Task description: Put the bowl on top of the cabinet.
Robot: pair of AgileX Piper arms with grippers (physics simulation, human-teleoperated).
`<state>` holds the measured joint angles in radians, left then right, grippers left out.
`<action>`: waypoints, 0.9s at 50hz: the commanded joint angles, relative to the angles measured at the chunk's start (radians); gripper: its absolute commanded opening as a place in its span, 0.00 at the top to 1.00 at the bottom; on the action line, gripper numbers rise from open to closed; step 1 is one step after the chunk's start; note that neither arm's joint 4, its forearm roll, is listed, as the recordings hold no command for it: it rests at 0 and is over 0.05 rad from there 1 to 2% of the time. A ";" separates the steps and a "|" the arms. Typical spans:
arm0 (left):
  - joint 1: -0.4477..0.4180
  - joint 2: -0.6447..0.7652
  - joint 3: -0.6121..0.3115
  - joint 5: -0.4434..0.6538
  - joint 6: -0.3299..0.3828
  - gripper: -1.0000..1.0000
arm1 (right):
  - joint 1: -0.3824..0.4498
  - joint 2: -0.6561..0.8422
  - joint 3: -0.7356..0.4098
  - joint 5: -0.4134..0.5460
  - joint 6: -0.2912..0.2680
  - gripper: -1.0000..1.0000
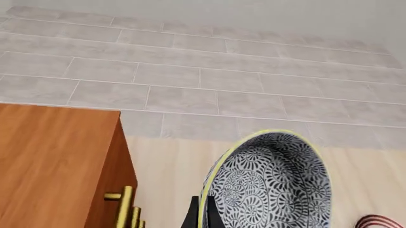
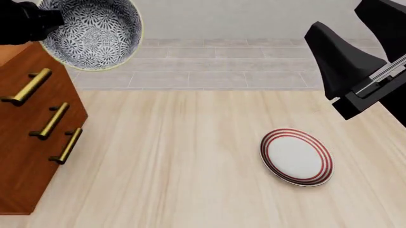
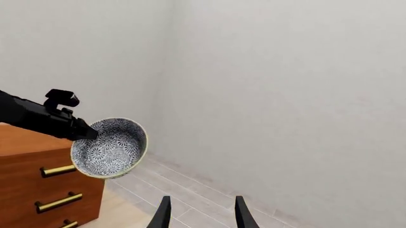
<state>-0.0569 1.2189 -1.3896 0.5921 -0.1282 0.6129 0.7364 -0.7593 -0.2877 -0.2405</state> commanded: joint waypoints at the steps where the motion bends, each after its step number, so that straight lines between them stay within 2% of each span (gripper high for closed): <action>1: 0.066 -0.041 -0.014 0.013 0.032 1.00 | 0.002 -0.007 0.000 0.005 0.000 0.00; 16: 0.139 -0.065 -0.014 0.025 0.023 1.00 | 0.005 -0.002 0.000 -0.001 0.000 0.00; 35: 0.264 -0.115 -0.013 0.031 0.066 1.00 | 0.007 0.000 0.001 -0.006 -0.001 0.00; 45: 0.293 -0.109 -0.008 0.027 0.076 1.00 | 0.008 -0.003 0.002 -0.004 -0.001 0.00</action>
<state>0.1940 1.1190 -1.3958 0.6228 -0.0683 0.6201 0.7356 -0.7579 -0.2926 -0.2416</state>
